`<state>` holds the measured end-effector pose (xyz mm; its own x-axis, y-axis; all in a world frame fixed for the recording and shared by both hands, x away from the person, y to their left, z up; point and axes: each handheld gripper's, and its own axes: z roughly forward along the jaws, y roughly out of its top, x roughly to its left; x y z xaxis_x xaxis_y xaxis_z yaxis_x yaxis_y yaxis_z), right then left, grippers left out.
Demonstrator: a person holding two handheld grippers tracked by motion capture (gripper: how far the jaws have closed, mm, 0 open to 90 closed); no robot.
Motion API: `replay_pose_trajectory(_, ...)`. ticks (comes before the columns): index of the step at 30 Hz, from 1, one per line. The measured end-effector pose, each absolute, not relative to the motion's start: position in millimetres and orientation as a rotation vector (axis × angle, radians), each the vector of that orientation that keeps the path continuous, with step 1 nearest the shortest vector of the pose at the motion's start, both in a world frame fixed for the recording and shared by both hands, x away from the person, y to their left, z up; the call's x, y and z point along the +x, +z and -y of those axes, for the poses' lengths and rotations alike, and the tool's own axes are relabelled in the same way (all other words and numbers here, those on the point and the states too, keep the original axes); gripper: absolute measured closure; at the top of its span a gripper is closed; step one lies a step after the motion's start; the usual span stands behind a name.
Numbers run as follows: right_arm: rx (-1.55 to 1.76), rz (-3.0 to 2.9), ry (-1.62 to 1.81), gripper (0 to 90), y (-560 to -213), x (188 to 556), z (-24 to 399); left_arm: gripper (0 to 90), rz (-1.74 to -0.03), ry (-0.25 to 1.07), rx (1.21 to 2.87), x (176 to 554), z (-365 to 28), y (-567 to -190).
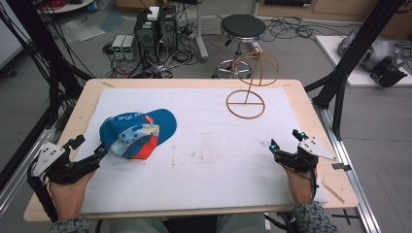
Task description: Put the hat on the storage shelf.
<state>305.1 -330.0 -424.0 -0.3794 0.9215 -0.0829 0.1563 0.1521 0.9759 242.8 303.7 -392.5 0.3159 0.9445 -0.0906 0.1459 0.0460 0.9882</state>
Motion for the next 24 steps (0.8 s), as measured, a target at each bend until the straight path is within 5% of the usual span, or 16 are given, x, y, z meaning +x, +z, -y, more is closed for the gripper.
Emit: replay_pose_trajectory(24, 1.029, -1.702, 1.285, 11.6, -424.4, 305.1, 328.6, 20.2, -1.032, 0.821, 1.399, 268.5, -284.9, -384.7)
